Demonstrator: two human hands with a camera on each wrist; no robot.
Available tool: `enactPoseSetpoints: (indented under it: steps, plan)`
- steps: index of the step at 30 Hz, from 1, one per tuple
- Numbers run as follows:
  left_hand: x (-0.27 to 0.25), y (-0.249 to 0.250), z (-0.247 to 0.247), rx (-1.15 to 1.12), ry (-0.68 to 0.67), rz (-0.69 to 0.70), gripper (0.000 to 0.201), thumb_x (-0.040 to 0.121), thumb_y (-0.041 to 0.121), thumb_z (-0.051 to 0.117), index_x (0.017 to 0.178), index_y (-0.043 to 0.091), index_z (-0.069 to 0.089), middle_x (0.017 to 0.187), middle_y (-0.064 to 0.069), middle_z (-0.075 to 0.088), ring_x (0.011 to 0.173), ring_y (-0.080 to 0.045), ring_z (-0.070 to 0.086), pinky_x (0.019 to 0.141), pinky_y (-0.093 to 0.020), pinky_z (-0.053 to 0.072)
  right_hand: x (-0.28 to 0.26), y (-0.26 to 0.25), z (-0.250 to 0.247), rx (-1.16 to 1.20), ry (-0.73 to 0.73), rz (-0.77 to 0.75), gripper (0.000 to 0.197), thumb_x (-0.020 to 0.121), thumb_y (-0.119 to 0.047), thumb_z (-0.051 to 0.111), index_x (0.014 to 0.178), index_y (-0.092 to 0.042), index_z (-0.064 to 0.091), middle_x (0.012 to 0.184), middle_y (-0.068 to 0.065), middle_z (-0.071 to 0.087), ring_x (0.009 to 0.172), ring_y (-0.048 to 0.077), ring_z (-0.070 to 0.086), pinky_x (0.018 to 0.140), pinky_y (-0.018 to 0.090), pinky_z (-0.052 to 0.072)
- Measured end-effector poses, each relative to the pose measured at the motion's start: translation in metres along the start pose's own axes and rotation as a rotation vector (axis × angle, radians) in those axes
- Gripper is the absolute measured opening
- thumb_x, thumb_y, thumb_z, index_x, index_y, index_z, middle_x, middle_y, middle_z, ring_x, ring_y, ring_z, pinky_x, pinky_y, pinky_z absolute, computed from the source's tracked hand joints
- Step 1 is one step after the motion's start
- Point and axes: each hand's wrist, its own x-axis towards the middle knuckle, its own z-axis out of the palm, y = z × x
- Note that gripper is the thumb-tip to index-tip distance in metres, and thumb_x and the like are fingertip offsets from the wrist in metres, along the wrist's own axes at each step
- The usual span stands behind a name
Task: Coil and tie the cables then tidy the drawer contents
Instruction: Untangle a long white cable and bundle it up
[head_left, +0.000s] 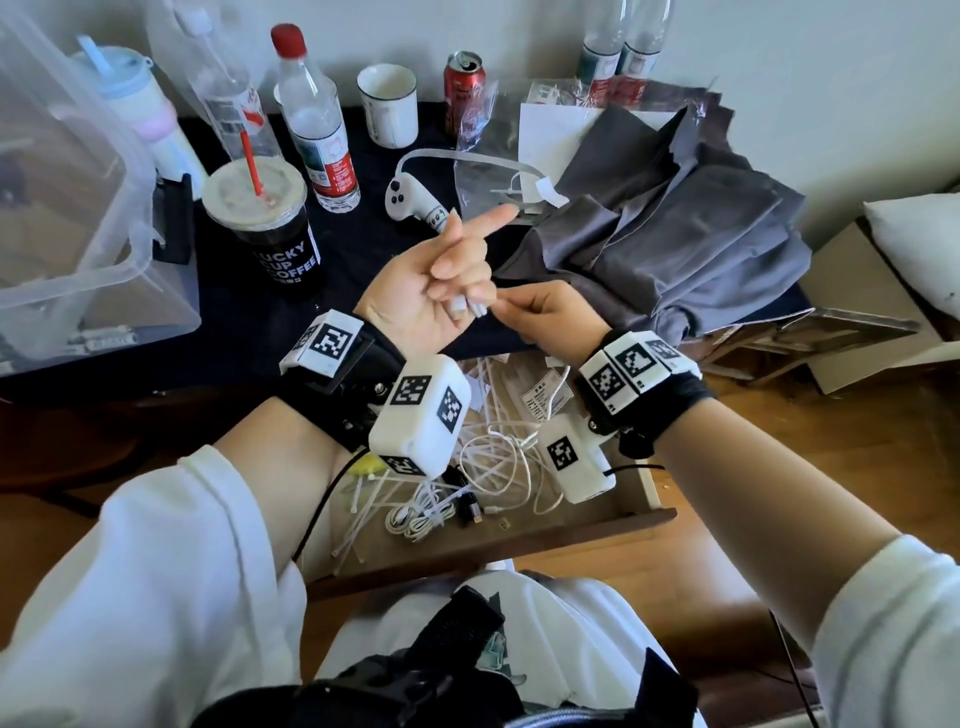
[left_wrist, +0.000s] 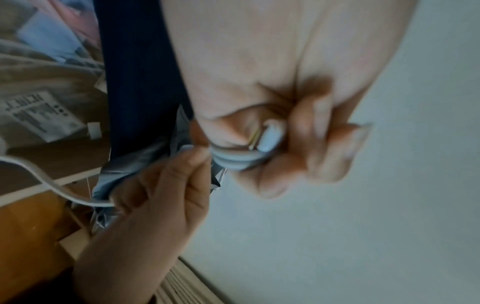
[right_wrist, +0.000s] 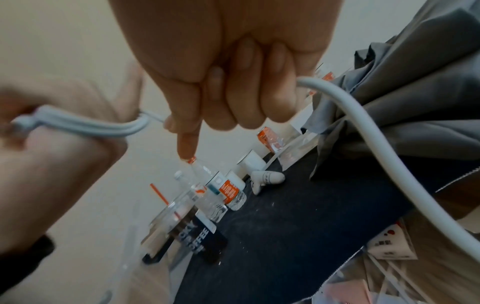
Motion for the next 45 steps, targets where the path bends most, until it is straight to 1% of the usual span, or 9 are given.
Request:
enactPoseSetpoints:
  steps: [4, 10, 15, 18, 23, 30, 35, 39, 45]
  plan:
    - [0.005, -0.006, 0.0, 0.182, 0.304, 0.186, 0.029, 0.098, 0.024, 0.031, 0.118, 0.004, 0.04, 0.068, 0.007, 0.065, 0.06, -0.003, 0.063, 0.103, -0.039, 0.043, 0.0, -0.007, 0.011, -0.194, -0.129, -0.002, 0.024, 0.094, -0.024, 0.053, 0.111, -0.016, 0.069, 0.067, -0.011, 0.062, 0.053, -0.006, 0.049, 0.061, 0.012, 0.037]
    - [-0.003, -0.006, -0.01, 0.584, 0.365, 0.043, 0.038, 0.105, 0.027, 0.015, 0.097, 0.021, 0.052, 0.135, -0.006, 0.053, 0.116, -0.02, 0.058, 0.107, -0.038, 0.036, -0.003, -0.011, 0.016, -0.409, -0.233, -0.038, 0.029, 0.091, -0.034, 0.057, 0.089, -0.011, 0.074, 0.058, 0.002, 0.053, 0.053, 0.011, 0.042, 0.063, 0.03, 0.04]
    - [-0.007, -0.005, -0.023, 0.594, 0.47, -0.182, 0.046, 0.103, 0.024, 0.027, 0.107, -0.012, 0.055, 0.102, -0.012, 0.071, 0.084, -0.018, 0.071, 0.087, -0.026, 0.052, -0.005, -0.013, 0.016, -0.402, -0.177, -0.109, 0.015, 0.085, -0.031, 0.066, 0.093, -0.021, 0.075, 0.052, -0.016, 0.047, 0.054, 0.001, 0.049, 0.059, 0.019, 0.035]
    - [-0.012, -0.008, -0.019, 0.618, 0.531, -0.275, 0.033, 0.101, 0.017, 0.036, 0.084, -0.004, 0.053, 0.061, -0.007, 0.068, 0.05, -0.012, 0.064, 0.048, -0.019, 0.051, -0.004, -0.016, 0.016, -0.406, -0.154, -0.131, 0.013, 0.08, -0.032, 0.071, 0.089, -0.024, 0.075, 0.054, -0.014, 0.052, 0.054, 0.003, 0.048, 0.064, 0.025, 0.042]
    - [-0.011, -0.013, -0.009, 0.786, 0.513, -0.339, 0.031, 0.094, -0.008, 0.026, 0.076, -0.003, 0.05, 0.053, -0.012, 0.057, 0.039, -0.013, 0.055, 0.047, -0.025, 0.052, -0.001, -0.016, 0.014, -0.241, -0.008, -0.085, 0.013, 0.071, -0.022, 0.079, 0.075, -0.012, 0.073, 0.075, 0.002, 0.072, 0.07, 0.014, 0.065, 0.072, 0.032, 0.052]
    - [-0.019, -0.009, -0.018, 0.527, 0.245, -0.52, 0.075, 0.094, 0.055, 0.013, 0.09, 0.005, 0.068, 0.028, 0.007, 0.03, 0.024, -0.004, 0.022, 0.034, -0.015, 0.033, 0.006, -0.006, 0.004, -0.028, 0.252, -0.065, 0.015, 0.075, -0.021, 0.077, 0.067, -0.018, 0.063, 0.061, -0.011, 0.058, 0.055, -0.004, 0.05, 0.06, 0.013, 0.04]
    - [-0.019, 0.003, -0.022, 0.054, -0.162, -0.32, 0.047, 0.098, 0.036, 0.029, 0.103, 0.004, 0.063, 0.04, 0.005, 0.037, 0.036, -0.008, 0.025, 0.049, -0.019, 0.043, 0.008, 0.004, 0.008, 0.031, 0.197, -0.067, 0.015, 0.093, -0.019, 0.057, 0.088, -0.018, 0.071, 0.06, -0.025, 0.061, 0.063, -0.008, 0.053, 0.069, 0.018, 0.039]
    - [-0.008, 0.007, -0.005, -0.021, 0.15, -0.074, 0.04, 0.091, 0.022, 0.04, 0.123, -0.002, 0.042, 0.046, 0.005, 0.046, 0.037, -0.005, 0.037, 0.066, -0.026, 0.056, 0.003, 0.005, 0.021, -0.118, 0.12, -0.018, 0.02, 0.095, -0.021, 0.051, 0.094, -0.022, 0.071, 0.065, -0.016, 0.059, 0.061, 0.002, 0.053, 0.067, 0.017, 0.038]
    - [0.002, 0.005, -0.016, 0.253, 0.435, 0.056, 0.029, 0.103, 0.022, 0.029, 0.099, 0.004, 0.051, 0.079, 0.003, 0.072, 0.071, -0.005, 0.068, 0.1, -0.045, 0.041, 0.0, 0.002, 0.033, -0.303, -0.167, 0.014, 0.021, 0.094, -0.03, 0.052, 0.102, -0.02, 0.069, 0.087, 0.005, 0.071, 0.083, 0.02, 0.064, 0.083, 0.036, 0.049]
